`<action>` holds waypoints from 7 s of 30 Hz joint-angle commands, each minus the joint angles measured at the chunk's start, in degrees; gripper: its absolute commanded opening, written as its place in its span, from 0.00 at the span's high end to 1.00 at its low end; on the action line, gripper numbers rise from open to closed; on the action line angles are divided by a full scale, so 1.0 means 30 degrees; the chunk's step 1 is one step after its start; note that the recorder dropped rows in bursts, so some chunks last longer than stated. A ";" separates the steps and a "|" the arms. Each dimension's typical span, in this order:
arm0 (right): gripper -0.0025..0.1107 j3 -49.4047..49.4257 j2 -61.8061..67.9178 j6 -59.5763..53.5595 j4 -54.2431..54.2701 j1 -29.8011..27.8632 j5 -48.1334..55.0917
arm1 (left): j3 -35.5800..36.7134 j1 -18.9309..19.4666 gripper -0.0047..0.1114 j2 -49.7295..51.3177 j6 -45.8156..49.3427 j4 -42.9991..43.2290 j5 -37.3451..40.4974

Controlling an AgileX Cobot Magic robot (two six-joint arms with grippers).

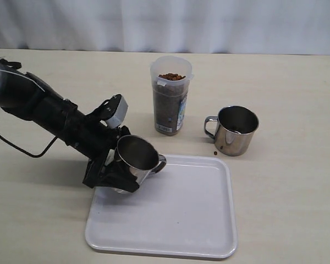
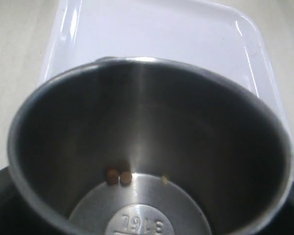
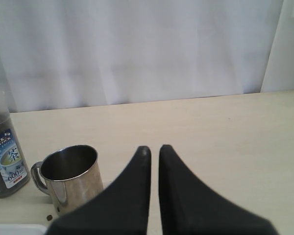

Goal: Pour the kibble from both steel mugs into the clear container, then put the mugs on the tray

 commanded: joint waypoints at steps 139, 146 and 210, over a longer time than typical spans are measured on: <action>0.94 0.0062 -0.0058 -0.0094 0.0091 0.0056 0.0060 | 2.0366 0.0724 0.96 -3.8592 -3.9904 2.4629 -1.9295; 0.94 0.0062 -0.0058 -0.0094 0.0091 0.0056 0.0060 | 2.0366 0.4714 0.96 -4.0568 -3.9937 2.4642 -1.7757; 0.94 0.0062 -0.0058 0.7009 -0.1135 0.0056 -1.2077 | 2.0366 0.4927 0.96 -4.0568 -3.9961 2.1824 -1.6192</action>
